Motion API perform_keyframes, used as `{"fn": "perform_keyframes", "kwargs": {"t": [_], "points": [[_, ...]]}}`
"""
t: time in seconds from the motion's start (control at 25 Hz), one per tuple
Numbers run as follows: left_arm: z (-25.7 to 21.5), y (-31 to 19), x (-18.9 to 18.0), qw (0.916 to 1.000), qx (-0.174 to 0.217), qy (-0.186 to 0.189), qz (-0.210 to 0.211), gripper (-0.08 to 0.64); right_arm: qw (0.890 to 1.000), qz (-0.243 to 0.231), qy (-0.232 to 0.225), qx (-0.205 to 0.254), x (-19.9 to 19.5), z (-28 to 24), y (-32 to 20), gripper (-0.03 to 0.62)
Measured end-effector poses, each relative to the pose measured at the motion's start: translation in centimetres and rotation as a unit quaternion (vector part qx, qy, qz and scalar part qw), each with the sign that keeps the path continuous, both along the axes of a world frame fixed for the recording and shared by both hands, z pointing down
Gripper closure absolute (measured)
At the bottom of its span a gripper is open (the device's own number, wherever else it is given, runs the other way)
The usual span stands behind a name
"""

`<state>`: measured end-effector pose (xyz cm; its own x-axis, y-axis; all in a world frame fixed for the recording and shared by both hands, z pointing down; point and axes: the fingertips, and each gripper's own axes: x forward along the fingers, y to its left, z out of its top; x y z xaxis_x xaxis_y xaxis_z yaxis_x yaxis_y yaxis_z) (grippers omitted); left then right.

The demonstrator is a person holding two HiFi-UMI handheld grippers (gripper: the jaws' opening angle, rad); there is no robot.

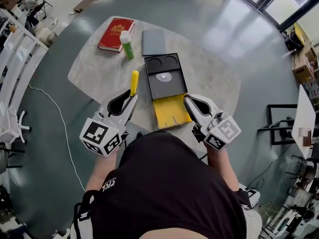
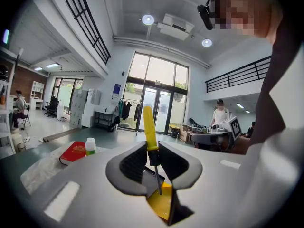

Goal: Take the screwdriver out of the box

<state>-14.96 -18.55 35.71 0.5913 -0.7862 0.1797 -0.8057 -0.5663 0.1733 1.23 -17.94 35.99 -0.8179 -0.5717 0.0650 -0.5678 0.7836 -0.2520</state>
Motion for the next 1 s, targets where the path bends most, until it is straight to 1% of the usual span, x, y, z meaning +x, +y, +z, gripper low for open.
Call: {"fn": "perform_keyframes", "kwargs": {"t": [0.44,0.68,1.0], "points": [[-1.4,-0.1,0.1,0.9996,0.028,0.002,0.002,0.483,1.000,-0.002,-0.004,0.017,-0.1,-1.0,-0.1,0.580],[-2.8,0.1,0.1,0.9989,0.045,0.007,0.004,0.485,1.000,-0.005,-0.005,0.019,-0.4,-1.2,-0.1,0.580],[-2.8,0.4,0.1,0.9988,0.049,0.003,0.005,0.485,1.000,-0.013,-0.002,0.018,-0.8,-1.1,0.1,0.580]]}}
